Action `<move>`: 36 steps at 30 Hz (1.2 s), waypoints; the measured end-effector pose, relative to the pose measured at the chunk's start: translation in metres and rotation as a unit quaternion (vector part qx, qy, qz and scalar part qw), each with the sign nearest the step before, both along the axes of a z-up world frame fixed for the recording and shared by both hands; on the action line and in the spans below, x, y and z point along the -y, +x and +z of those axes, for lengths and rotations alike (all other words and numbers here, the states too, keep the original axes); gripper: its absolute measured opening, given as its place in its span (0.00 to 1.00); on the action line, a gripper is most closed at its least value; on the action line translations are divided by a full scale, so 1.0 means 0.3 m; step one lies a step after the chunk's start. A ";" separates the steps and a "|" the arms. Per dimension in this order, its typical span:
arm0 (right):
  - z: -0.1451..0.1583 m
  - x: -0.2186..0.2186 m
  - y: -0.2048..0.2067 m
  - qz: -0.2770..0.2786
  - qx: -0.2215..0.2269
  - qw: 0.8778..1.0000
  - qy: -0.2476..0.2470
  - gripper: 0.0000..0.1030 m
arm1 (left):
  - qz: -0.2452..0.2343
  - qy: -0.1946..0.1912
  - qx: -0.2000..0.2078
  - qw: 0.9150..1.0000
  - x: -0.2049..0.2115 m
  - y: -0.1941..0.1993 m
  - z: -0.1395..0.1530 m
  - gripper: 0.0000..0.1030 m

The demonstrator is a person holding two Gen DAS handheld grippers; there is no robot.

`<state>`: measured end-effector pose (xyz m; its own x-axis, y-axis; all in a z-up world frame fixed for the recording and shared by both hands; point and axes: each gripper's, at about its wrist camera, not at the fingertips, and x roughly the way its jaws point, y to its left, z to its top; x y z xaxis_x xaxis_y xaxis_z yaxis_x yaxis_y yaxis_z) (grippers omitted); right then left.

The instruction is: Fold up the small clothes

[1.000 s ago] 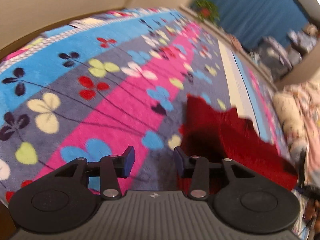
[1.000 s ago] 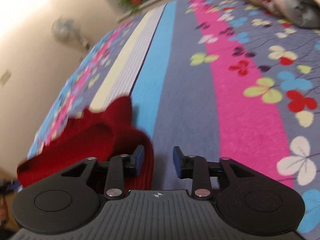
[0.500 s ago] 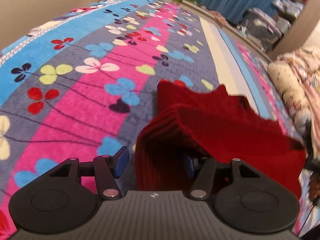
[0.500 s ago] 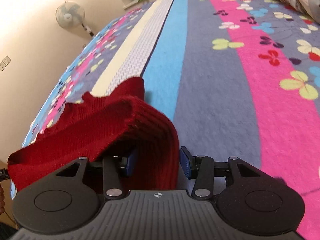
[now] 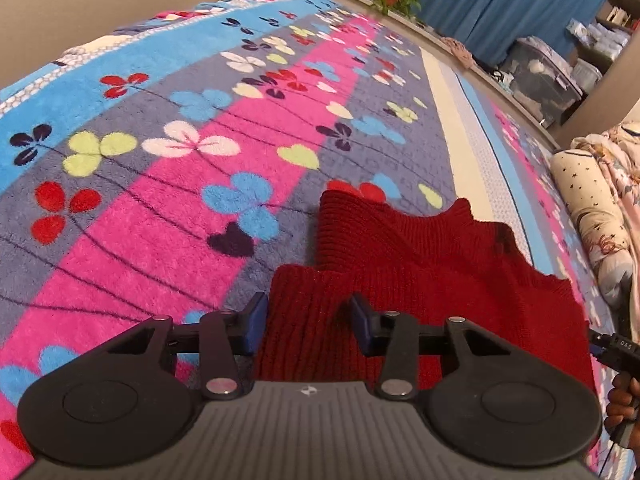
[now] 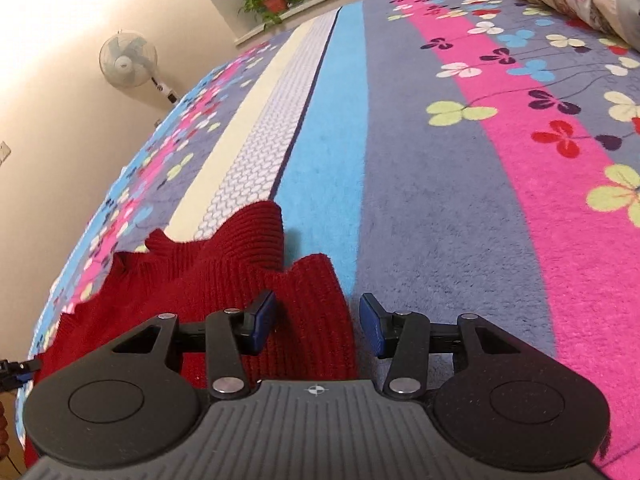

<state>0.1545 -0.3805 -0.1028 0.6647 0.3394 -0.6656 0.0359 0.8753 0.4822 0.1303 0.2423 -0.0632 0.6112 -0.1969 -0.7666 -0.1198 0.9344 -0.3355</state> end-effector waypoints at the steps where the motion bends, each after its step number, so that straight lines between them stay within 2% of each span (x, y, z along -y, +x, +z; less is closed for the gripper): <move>1: -0.003 0.002 0.001 -0.001 -0.003 1.000 0.002 0.37 | 0.002 -0.006 -0.001 1.000 -0.003 -0.001 -0.004 0.45; 2: -0.006 0.006 0.000 0.000 -0.006 1.000 0.011 0.26 | 0.003 -0.010 -0.003 1.000 -0.006 -0.003 -0.007 0.45; 3: -0.009 0.009 -0.003 -0.001 -0.009 1.000 0.019 0.23 | 0.003 -0.013 -0.005 1.000 -0.010 -0.002 -0.009 0.45; 5: -0.013 0.008 -0.002 -0.001 -0.013 1.000 0.020 0.23 | 0.006 -0.023 -0.011 1.000 -0.020 0.001 -0.013 0.45; 7: -0.012 0.003 0.002 0.006 -0.016 1.000 0.013 0.23 | 0.015 -0.033 -0.028 0.999 -0.030 0.003 -0.022 0.51; 9: -0.009 0.005 0.004 0.007 -0.028 1.000 0.012 0.27 | 0.020 -0.049 -0.049 0.997 -0.038 -0.002 -0.034 0.53; 11: -0.008 0.010 0.004 0.001 -0.046 0.999 0.014 0.40 | 0.018 -0.056 -0.050 0.997 -0.042 -0.011 -0.029 0.53; 12: -0.009 0.009 0.004 0.002 -0.051 0.999 0.012 0.43 | 0.014 -0.056 -0.048 0.997 -0.042 -0.014 -0.027 0.51; 13: -0.013 0.007 0.003 0.007 -0.055 0.998 0.011 0.43 | 0.009 -0.053 -0.046 0.998 -0.038 -0.016 -0.026 0.40; 14: -0.020 0.004 0.004 0.013 -0.058 0.998 0.010 0.43 | 0.002 -0.052 -0.041 0.998 -0.031 -0.016 -0.024 0.33; 15: -0.026 0.000 0.005 0.017 -0.060 0.998 0.009 0.41 | -0.006 -0.049 -0.033 0.998 -0.023 -0.017 -0.016 0.15; 16: -0.028 -0.003 0.006 0.020 -0.060 0.998 0.005 0.36 | -0.009 -0.040 -0.023 0.999 -0.011 -0.019 -0.004 0.15; 17: -0.023 -0.009 0.005 0.024 -0.056 0.998 0.000 0.13 | -0.011 -0.027 -0.012 1.000 0.002 -0.021 0.009 0.14; 19: -0.003 -0.018 0.001 0.029 -0.041 0.999 -0.002 0.10 | -0.014 -0.010 0.012 1.000 0.019 -0.026 0.039 0.13; 21: 0.040 -0.024 -0.011 0.023 -0.007 1.000 -0.017 0.08 | -0.016 -0.002 0.048 0.999 0.030 -0.034 0.079 0.12; 23: 0.093 -0.004 -0.027 0.000 0.032 0.999 0.005 0.07 | -0.015 0.006 0.096 0.995 0.039 -0.047 0.126 0.12; 26: 0.192 0.028 -0.066 -0.038 0.118 0.992 0.019 0.06 | 0.008 0.043 0.157 0.987 0.055 -0.055 0.179 0.12; 29: 0.230 0.022 -0.074 -0.065 0.168 0.984 -0.018 0.06 | 0.032 0.088 0.193 0.977 0.081 -0.043 0.199 0.12; 32: 0.222 0.008 -0.059 -0.084 0.185 0.978 -0.044 0.06 | 0.042 0.106 0.197 0.974 0.097 -0.013 0.193 0.12; 36: 0.166 -0.017 -0.002 -0.078 0.168 0.980 -0.068 0.06 | 0.036 0.133 0.163 0.977 0.107 0.051 0.130 0.13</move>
<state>0.1538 -0.3753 -0.0530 0.8909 0.1398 -0.4322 0.0335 0.9286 0.3696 0.1455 0.2101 -0.0242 0.8366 0.0356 -0.5466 -0.1158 0.9868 -0.1130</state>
